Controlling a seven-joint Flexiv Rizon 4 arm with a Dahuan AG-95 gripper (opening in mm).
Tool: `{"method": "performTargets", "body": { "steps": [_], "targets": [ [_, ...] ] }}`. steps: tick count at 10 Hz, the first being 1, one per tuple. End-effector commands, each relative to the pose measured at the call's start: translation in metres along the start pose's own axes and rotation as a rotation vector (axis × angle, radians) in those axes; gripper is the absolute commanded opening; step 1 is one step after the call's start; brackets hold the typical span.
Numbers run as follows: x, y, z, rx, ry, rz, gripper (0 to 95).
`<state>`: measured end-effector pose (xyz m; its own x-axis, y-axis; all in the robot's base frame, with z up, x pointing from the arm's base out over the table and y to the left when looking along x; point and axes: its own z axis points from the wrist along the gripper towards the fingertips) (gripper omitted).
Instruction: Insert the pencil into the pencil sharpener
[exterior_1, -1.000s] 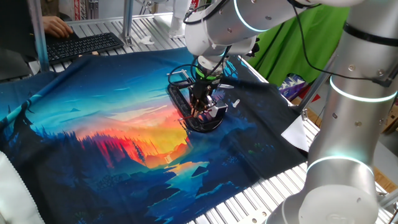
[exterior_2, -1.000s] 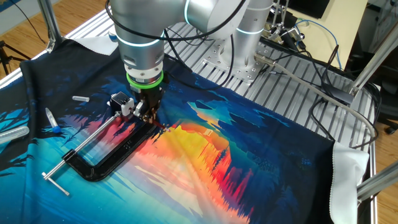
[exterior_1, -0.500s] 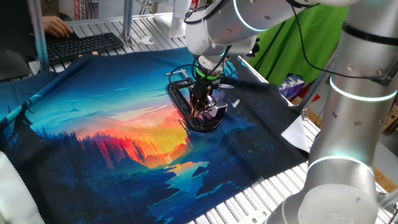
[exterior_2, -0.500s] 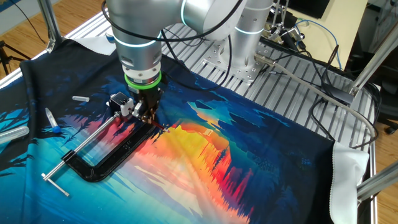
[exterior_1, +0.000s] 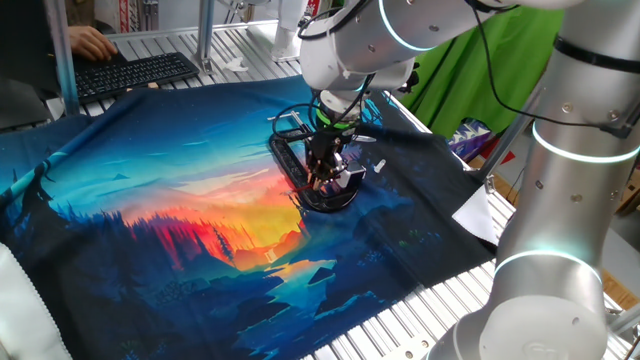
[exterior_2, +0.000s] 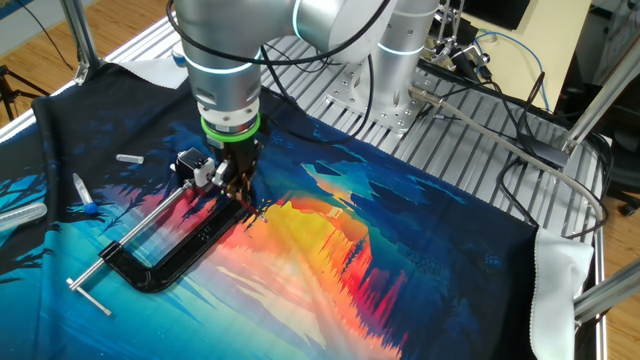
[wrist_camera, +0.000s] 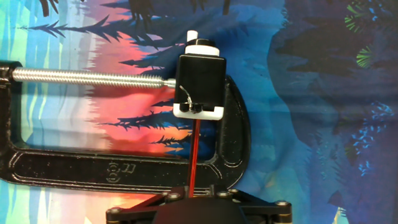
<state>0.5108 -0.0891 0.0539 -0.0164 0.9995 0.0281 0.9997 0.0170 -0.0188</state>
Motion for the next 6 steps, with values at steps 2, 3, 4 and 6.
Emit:
{"method": "performTargets", "body": {
  "steps": [2,3,4,6],
  "targets": [
    [0.001,-0.001,-0.002,0.003,0.000,0.002,38.0],
    [0.002,-0.002,-0.004,0.007,0.004,0.000,38.0],
    [0.004,-0.004,-0.011,0.013,0.011,-0.001,38.0],
    [0.012,-0.009,-0.020,0.014,0.015,-0.079,19.0]
  ]
}}
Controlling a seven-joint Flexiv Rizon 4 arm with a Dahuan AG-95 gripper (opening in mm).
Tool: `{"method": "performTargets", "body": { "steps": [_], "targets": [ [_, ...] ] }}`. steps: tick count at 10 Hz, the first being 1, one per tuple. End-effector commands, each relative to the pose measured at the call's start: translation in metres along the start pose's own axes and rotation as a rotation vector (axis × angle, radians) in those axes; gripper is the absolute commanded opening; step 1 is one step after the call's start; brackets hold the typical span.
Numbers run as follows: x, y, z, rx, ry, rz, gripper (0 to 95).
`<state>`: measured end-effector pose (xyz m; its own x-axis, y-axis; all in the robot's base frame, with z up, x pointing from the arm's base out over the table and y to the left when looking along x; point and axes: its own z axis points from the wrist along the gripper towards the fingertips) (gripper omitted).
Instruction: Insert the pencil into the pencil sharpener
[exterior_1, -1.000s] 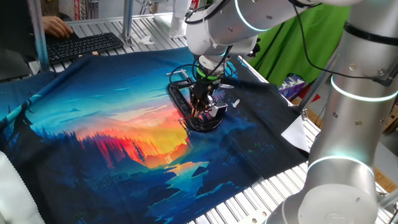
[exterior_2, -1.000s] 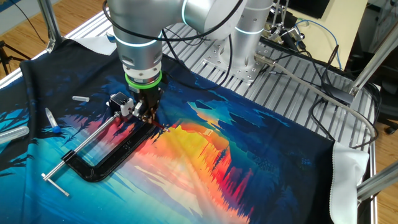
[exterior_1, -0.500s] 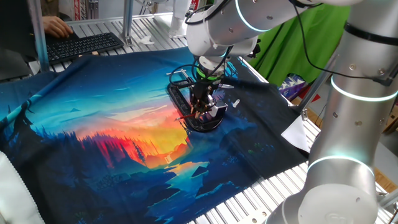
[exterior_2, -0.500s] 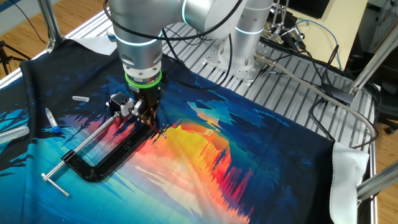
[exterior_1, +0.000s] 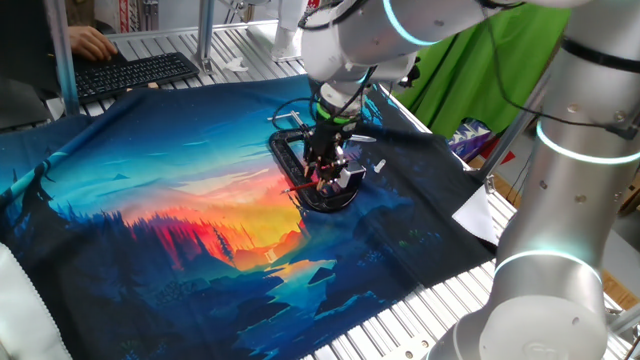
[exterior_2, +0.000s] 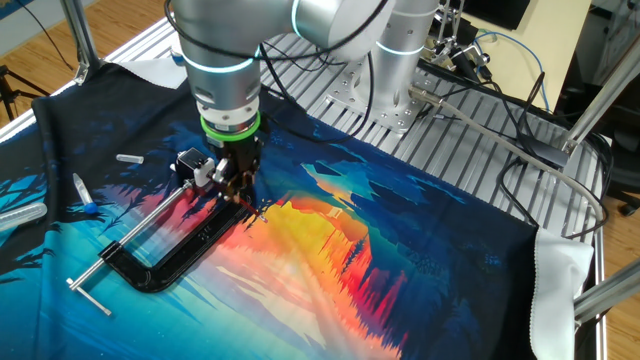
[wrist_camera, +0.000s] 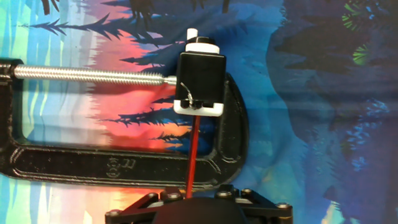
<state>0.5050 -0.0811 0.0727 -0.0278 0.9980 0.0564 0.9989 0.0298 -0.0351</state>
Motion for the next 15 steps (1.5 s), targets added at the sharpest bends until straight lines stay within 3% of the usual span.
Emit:
{"method": "performTargets", "body": {
  "steps": [1,3,4,5,6,7,8,10,11,12,13,15],
  "targets": [
    [0.016,-0.011,-0.009,-0.001,-0.009,-0.218,0.0],
    [0.031,-0.022,-0.019,0.003,-0.014,-0.426,0.0],
    [0.040,-0.030,-0.025,0.008,-0.028,-0.614,0.0],
    [0.048,-0.037,-0.030,0.009,-0.034,-0.851,0.0],
    [0.053,-0.042,-0.032,0.012,-0.036,-1.017,0.0],
    [0.056,-0.045,-0.033,0.009,-0.037,-1.127,0.0],
    [0.057,-0.047,-0.033,0.007,-0.053,-1.285,0.0],
    [0.058,-0.046,-0.030,0.042,-0.087,-1.449,0.0],
    [0.058,-0.045,-0.028,0.079,-0.133,-1.534,0.0],
    [0.058,-0.045,-0.026,0.086,-0.171,-1.568,0.0],
    [0.058,-0.045,-0.026,0.071,-0.161,-1.574,0.0],
    [0.058,-0.045,-0.026,0.069,-0.163,-1.618,0.0]
  ]
}}
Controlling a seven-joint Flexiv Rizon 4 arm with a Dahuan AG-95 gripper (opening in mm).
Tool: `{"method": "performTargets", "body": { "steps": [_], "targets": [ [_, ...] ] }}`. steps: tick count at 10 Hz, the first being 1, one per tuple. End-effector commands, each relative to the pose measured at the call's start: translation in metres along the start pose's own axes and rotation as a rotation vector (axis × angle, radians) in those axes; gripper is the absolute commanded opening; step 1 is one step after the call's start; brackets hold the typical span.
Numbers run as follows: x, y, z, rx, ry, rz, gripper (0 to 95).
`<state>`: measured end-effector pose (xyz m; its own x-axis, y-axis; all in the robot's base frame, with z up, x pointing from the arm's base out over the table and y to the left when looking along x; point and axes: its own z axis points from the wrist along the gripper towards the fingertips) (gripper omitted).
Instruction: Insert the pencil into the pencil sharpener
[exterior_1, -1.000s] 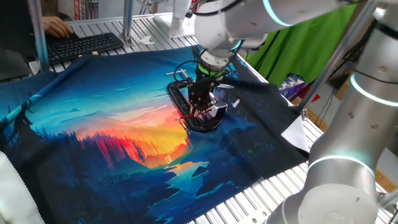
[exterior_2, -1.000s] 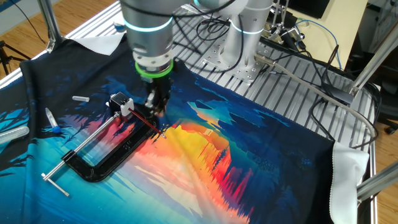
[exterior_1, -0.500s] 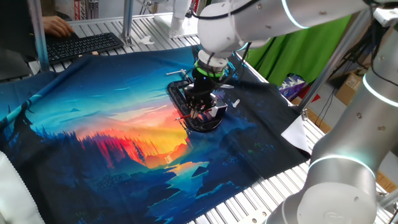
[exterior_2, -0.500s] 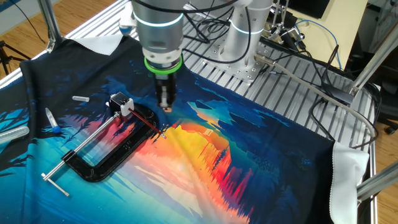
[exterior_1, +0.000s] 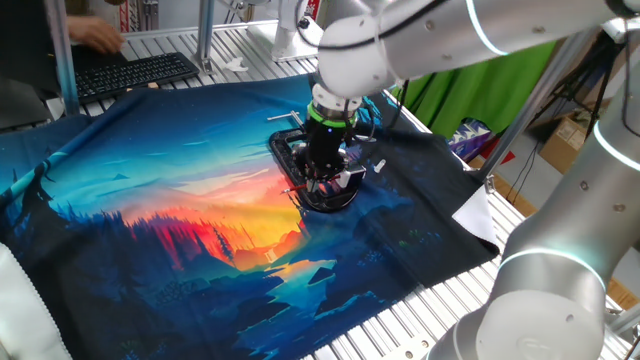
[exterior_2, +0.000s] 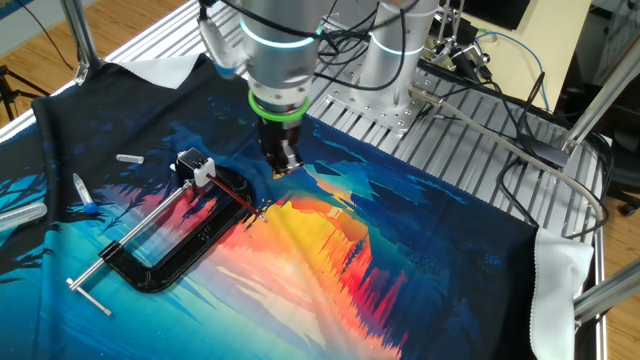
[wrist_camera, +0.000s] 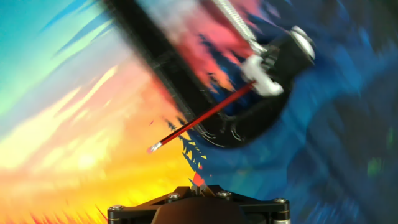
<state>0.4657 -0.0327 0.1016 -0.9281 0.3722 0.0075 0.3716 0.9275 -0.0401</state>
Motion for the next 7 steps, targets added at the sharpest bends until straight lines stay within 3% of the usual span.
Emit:
{"method": "performTargets", "body": {
  "steps": [1,7],
  "targets": [
    [0.0082,0.0040,-0.0017,0.047,-0.065,-0.488,0.0],
    [0.0082,0.0040,-0.0017,0.046,-0.080,-0.573,0.0]
  ]
}}
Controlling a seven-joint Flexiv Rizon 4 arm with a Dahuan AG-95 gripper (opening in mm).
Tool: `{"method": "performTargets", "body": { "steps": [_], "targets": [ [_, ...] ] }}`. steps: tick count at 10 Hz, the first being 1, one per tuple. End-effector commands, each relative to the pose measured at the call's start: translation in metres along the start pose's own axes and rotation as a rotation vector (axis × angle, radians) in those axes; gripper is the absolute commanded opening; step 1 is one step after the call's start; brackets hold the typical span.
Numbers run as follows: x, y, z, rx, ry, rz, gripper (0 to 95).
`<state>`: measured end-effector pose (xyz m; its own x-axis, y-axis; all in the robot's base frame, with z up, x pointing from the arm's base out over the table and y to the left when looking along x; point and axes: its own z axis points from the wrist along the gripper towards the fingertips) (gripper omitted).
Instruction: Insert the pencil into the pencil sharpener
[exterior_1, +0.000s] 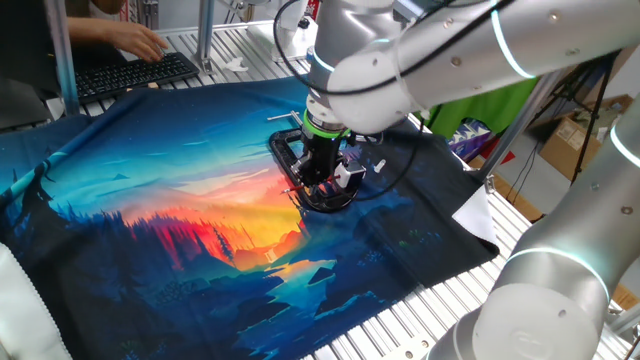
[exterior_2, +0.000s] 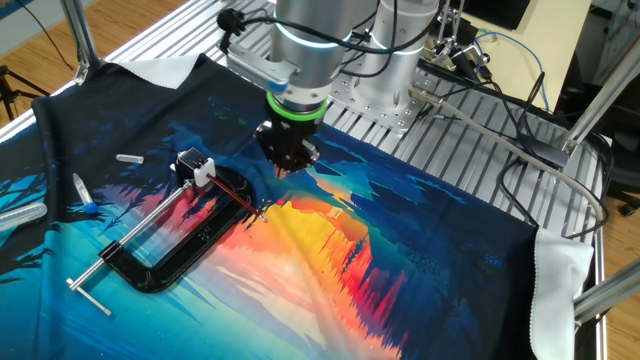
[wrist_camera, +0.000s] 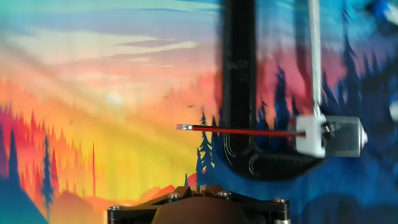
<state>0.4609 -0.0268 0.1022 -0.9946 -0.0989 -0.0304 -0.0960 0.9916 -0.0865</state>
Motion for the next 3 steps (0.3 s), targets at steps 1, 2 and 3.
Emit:
{"method": "performTargets", "body": {
  "steps": [1,2,3],
  "targets": [
    [0.0012,0.0010,-0.0011,0.008,-0.013,-0.096,0.0],
    [0.0012,0.0010,-0.0011,0.010,-0.013,-0.092,0.0],
    [0.0012,0.0010,-0.0011,0.011,-0.012,-0.089,0.0]
  ]
}}
